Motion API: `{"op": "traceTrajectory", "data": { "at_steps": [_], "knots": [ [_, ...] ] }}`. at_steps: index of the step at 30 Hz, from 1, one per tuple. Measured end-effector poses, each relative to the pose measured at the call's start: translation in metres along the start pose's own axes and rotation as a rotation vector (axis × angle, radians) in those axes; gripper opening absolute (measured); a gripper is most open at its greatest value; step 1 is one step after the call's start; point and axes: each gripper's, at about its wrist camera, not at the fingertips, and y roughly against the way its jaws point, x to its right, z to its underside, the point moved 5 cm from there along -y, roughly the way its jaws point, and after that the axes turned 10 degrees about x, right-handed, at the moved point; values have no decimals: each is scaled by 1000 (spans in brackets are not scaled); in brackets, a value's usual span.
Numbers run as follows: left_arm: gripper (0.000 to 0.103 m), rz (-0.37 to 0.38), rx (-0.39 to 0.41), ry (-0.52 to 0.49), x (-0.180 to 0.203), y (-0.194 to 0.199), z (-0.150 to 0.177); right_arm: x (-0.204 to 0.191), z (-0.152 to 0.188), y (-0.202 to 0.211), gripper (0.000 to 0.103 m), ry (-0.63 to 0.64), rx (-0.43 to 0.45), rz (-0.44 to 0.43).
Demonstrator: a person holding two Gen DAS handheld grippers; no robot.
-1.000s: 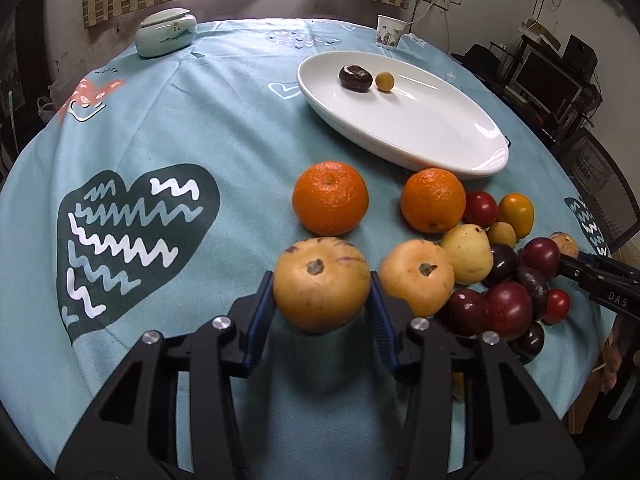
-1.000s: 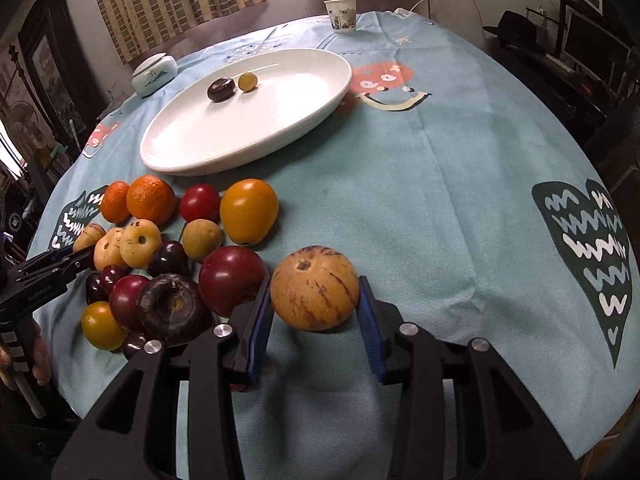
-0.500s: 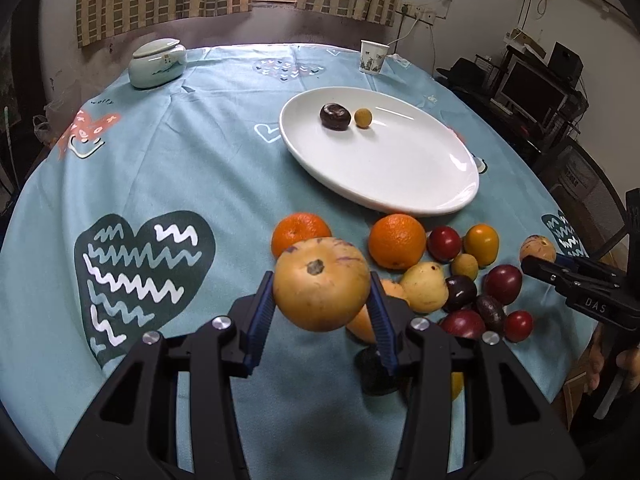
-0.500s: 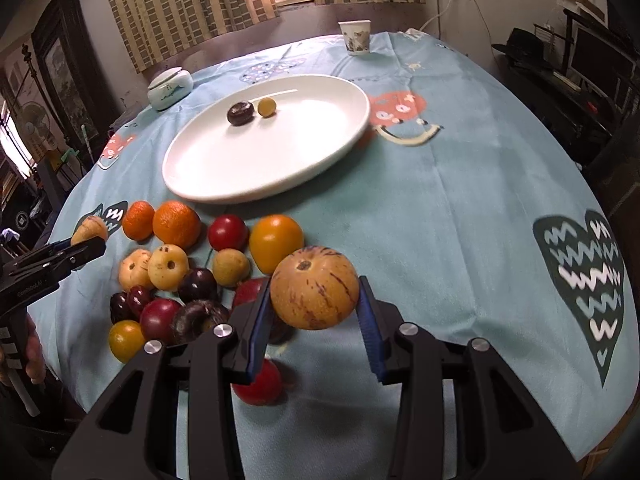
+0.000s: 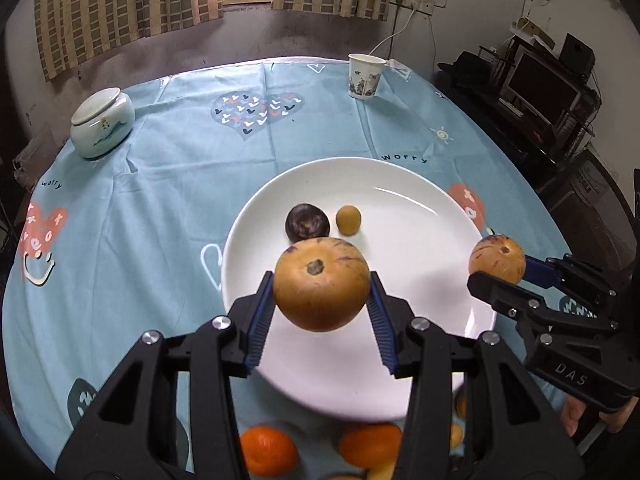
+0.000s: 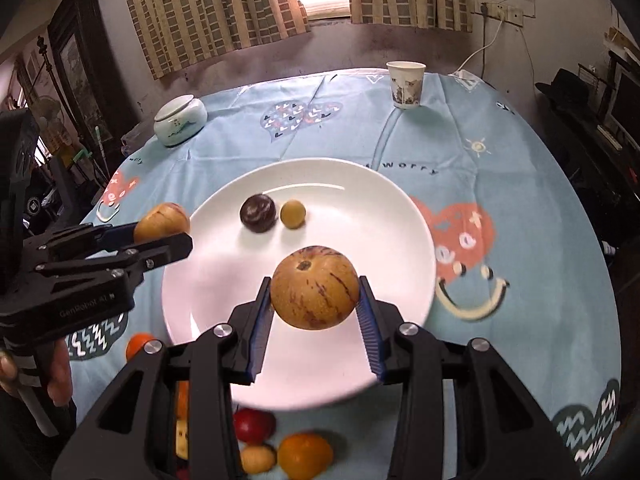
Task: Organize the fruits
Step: 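Place the pear and striped apple on the white plate, opening both tools, then grasp a brownish-yellow fruit with the left tool while the right tool grasps a red plum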
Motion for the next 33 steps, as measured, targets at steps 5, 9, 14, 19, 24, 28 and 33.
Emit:
{"op": "traceTrajectory", "data": {
  "at_steps": [5, 9, 14, 19, 24, 28, 33],
  "knots": [
    [46, -18, -32, 39, -16, -32, -2, 5, -21, -63, 41, -6, -72, 4],
    [46, -13, -48, 48, -23, -43, 2, 13, -26, -97, 41, -17, -128, 27],
    [47, -14, -54, 45, -23, -50, 0, 14, -29, -114, 42, -22, -153, 37],
    [55, -9, 12, 30, -19, -28, -8, 14, -41, -99, 64, -25, -83, 53],
    [67, -8, 105, 20, -20, 25, -6, 10, -41, -50, 64, -9, -32, 57],
    [75, -12, 173, 11, -19, 71, 13, 8, -14, 0, 64, 9, -27, 42],
    [88, 10, 170, 20, -13, 108, 68, -7, 38, 58, 65, 59, 1, 39]
  ]
}}
